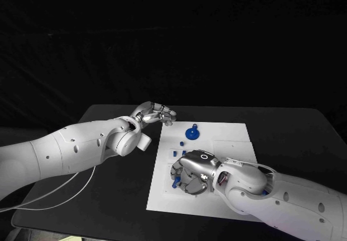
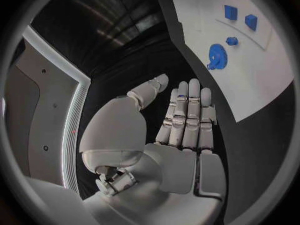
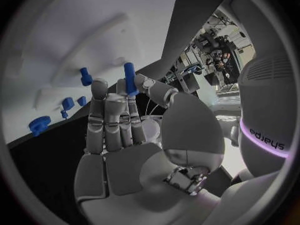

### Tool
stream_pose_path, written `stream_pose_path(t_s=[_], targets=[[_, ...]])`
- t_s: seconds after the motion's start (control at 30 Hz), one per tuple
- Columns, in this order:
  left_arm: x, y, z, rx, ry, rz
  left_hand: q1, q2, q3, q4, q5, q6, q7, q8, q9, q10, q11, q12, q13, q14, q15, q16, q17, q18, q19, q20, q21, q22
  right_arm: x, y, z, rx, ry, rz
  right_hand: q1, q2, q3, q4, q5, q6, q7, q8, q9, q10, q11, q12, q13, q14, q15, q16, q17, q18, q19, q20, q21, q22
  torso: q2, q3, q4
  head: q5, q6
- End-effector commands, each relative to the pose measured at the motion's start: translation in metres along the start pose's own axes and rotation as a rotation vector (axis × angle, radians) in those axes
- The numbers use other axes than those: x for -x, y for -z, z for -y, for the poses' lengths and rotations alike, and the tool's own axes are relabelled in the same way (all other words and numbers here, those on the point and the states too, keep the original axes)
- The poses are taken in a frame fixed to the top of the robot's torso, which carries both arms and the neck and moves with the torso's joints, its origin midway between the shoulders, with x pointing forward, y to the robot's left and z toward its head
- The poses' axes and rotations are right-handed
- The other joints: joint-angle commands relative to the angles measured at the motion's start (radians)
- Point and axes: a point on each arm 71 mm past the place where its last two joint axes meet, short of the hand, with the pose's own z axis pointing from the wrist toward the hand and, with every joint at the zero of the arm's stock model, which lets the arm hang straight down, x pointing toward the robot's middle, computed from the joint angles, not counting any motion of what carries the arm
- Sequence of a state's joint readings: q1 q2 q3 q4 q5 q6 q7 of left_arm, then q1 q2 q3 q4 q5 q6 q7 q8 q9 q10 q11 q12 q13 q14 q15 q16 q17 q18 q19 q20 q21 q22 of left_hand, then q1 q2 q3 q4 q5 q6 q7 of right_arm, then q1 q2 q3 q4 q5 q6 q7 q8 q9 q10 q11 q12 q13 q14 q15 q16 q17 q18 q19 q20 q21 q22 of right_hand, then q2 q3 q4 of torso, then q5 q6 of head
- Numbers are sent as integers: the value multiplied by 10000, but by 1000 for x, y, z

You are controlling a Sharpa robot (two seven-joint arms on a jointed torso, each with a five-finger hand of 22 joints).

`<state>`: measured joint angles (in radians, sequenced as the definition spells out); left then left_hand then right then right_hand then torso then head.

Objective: Assemble the parts on the task board

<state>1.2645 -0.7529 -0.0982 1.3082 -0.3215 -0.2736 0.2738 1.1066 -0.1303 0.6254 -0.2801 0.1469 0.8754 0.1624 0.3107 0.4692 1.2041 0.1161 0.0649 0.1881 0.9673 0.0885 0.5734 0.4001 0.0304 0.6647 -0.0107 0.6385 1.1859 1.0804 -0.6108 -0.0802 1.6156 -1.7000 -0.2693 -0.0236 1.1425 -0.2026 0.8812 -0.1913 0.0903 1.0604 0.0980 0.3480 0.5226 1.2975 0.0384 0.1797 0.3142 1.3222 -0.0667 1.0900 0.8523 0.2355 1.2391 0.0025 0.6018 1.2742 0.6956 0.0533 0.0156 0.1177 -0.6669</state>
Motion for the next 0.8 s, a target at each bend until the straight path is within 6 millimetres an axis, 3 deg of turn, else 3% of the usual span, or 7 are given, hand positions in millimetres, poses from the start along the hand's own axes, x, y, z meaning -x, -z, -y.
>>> stream_pose_path(t_s=[0.03,0.8], targets=[[-1,0,2,-130,99,-127,-4,136,-45,6,61,-65,-8,62,-1,7,19,48,-13,43,19,-48,18,59,-39,12,-35,11,-2,2,2,19,350,-172,-19,113,10,-74,65,37,5,33,21,103,-50,-30,-10,-100,-117,54,-9,263,-7,-20,29,12,3,8,-4,31,-29],[0,0,1,-115,95,-116,-5,134,-47,2,63,-73,-5,61,-4,2,21,46,-19,43,21,-70,40,58,-43,13,-45,20,-1,8,6,-160,602,-170,-23,119,7,-119,31,54,-2,34,34,113,-56,-30,24,-95,-122,68,-10,263,2,-23,30,22,1,13,-10,5,-44]])
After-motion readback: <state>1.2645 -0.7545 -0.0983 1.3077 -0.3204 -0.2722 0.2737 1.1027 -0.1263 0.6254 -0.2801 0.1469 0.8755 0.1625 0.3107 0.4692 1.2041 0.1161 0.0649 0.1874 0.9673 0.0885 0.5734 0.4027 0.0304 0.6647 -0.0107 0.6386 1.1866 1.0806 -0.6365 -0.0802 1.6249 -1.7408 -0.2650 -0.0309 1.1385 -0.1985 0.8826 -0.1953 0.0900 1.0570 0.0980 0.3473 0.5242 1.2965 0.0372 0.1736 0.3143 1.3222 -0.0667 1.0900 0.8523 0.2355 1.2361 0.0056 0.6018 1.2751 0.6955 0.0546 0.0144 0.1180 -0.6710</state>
